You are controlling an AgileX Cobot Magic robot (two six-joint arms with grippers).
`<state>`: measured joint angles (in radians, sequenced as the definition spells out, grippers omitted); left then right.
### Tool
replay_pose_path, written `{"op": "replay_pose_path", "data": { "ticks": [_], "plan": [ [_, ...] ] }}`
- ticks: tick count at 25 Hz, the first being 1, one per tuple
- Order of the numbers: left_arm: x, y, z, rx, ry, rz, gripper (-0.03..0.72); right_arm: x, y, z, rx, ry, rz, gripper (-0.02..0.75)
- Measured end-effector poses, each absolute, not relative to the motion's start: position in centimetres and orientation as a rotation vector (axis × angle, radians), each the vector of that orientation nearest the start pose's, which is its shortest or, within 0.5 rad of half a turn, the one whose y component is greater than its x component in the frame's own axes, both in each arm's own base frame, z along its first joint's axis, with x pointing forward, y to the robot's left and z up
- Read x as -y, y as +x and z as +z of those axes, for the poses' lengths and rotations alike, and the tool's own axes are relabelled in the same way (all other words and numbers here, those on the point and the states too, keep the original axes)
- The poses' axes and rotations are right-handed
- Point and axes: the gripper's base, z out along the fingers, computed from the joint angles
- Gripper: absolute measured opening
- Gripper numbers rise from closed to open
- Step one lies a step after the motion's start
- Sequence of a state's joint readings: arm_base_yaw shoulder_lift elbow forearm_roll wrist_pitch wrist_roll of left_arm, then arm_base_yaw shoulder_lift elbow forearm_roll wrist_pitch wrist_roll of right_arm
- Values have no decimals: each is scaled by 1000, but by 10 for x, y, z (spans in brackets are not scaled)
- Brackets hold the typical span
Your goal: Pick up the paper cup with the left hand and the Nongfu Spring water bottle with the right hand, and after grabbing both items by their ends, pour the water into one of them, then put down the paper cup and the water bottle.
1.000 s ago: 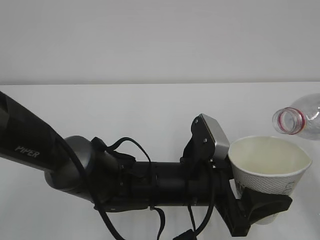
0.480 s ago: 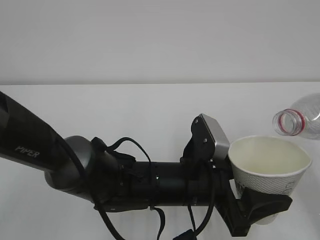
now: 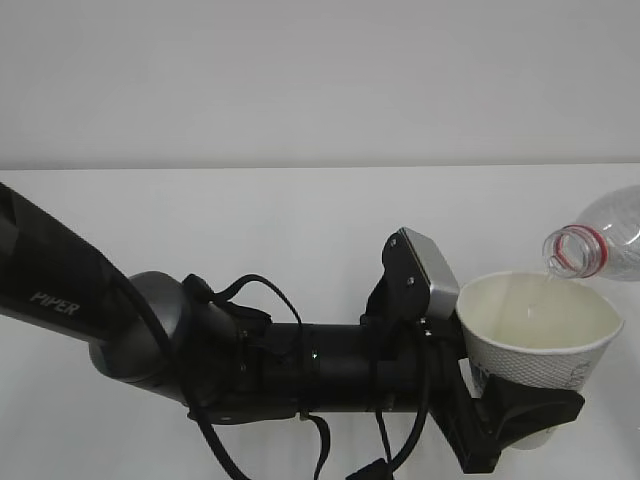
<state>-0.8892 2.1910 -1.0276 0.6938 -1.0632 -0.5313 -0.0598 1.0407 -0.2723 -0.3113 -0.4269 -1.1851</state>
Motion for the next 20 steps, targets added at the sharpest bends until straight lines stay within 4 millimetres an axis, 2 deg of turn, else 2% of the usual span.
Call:
{"op": "replay_pose_path", "data": {
  "ticks": [20],
  "plan": [
    [349,218,110,-1492,1094,-1250,549,0,186,221,-1405,-1360,-956,449]
  ]
}}
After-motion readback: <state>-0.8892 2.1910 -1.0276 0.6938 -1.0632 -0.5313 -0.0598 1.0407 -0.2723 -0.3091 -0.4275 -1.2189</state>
